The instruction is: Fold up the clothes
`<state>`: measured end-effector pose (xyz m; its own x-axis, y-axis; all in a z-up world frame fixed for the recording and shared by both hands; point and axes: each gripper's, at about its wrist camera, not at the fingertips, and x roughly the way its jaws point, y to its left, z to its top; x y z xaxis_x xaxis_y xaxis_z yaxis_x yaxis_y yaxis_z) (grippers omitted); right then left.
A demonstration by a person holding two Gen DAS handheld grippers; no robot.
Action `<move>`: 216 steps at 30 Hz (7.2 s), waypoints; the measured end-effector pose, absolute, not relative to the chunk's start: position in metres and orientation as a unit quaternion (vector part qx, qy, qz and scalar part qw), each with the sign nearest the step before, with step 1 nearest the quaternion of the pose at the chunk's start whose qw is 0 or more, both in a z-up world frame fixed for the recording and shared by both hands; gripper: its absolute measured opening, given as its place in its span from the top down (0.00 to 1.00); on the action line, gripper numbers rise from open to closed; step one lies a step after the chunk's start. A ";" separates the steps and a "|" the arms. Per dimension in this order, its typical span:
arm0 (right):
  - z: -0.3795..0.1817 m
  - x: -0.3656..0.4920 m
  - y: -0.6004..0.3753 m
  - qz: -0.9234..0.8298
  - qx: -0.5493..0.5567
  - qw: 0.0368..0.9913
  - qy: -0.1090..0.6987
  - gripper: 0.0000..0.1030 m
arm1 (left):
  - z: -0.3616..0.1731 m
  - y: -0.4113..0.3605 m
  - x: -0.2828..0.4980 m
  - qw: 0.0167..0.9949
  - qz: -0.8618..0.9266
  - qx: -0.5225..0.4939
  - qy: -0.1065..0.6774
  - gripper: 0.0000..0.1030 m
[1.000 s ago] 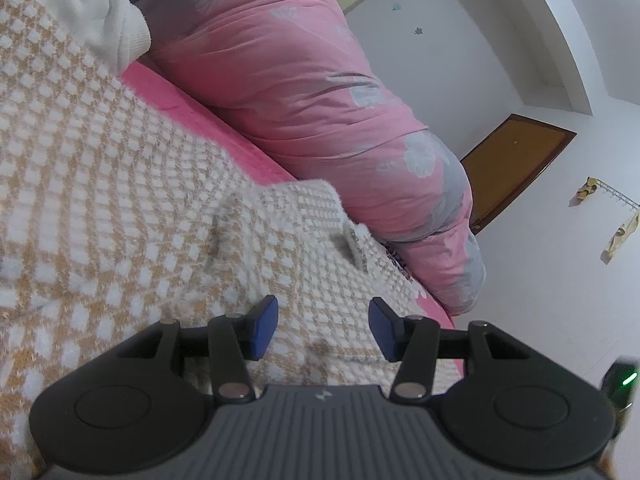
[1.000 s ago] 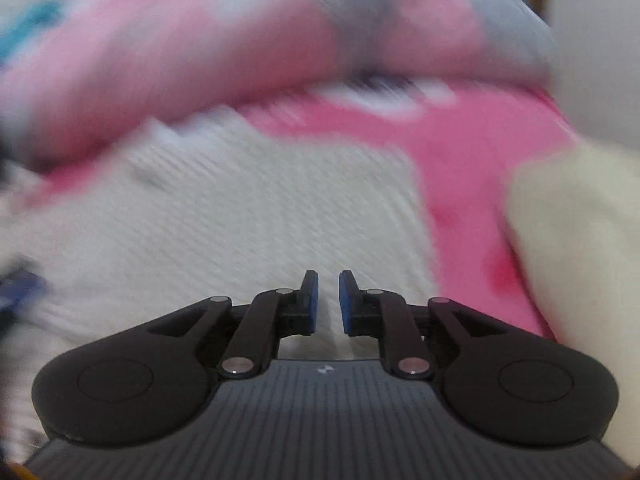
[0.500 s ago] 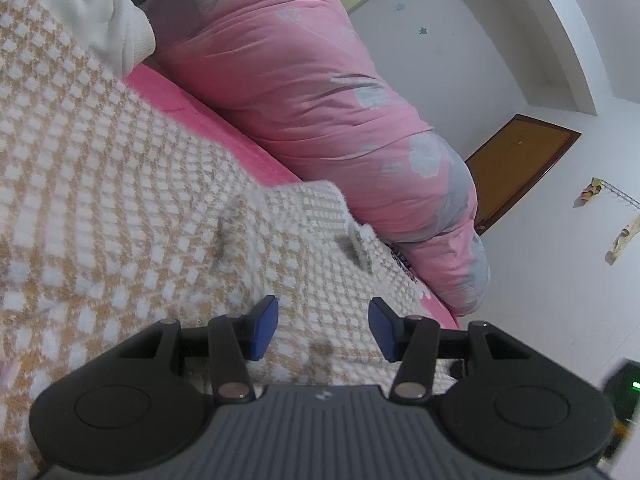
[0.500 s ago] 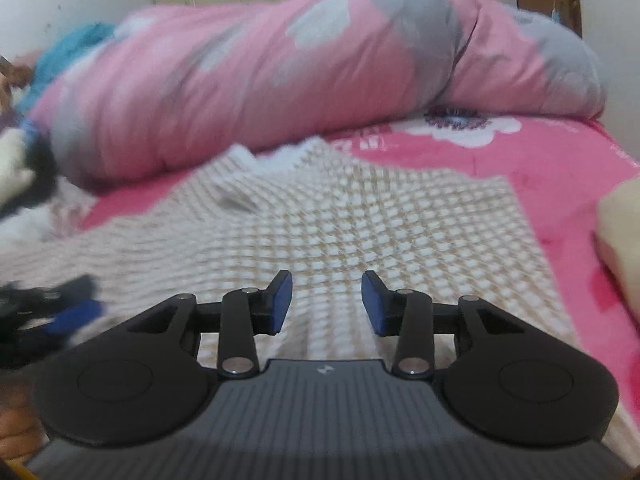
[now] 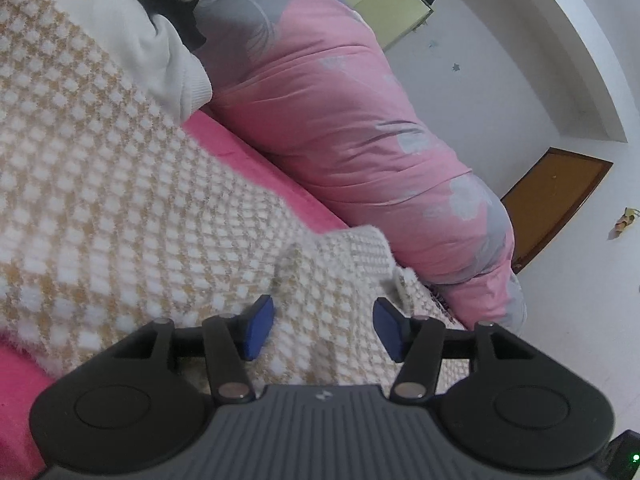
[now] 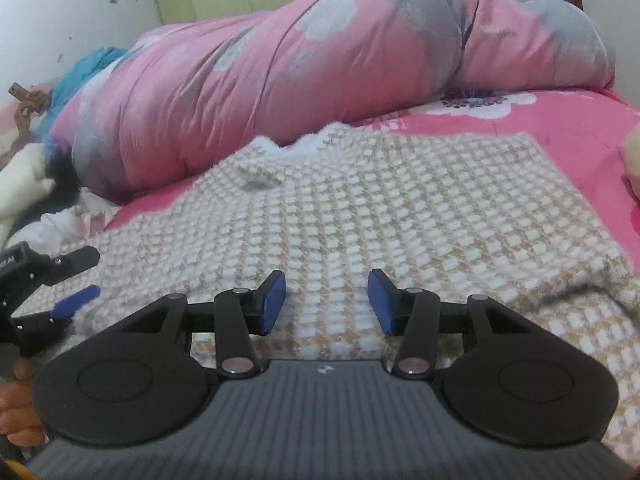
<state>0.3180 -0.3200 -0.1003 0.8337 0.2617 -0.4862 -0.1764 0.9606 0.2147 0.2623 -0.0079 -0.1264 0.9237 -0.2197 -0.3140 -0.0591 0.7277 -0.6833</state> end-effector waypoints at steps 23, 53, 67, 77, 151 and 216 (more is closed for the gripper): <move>-0.111 0.325 -0.321 0.153 0.117 0.947 0.259 0.26 | -0.074 0.130 0.099 0.877 0.262 -0.304 0.266 0.35; -0.112 0.326 -0.326 0.165 0.134 0.943 0.257 0.22 | -0.036 0.201 0.068 0.867 0.415 -0.249 0.118 0.90; -0.114 0.327 -0.340 0.180 0.179 0.933 0.256 0.22 | 0.120 -0.079 0.224 0.991 0.098 -0.086 -0.001 0.91; -0.118 0.329 -0.350 0.193 0.216 0.922 0.256 0.22 | 0.050 -0.234 0.225 0.993 -0.112 0.030 0.018 0.51; -0.063 0.309 -0.460 -0.039 0.305 0.923 0.229 0.69 | -0.124 0.027 0.241 0.939 -0.046 -0.174 0.292 0.19; -0.008 0.146 -0.359 0.020 -0.018 0.958 0.286 0.74 | -0.113 0.030 0.207 0.920 -0.063 -0.187 0.339 0.17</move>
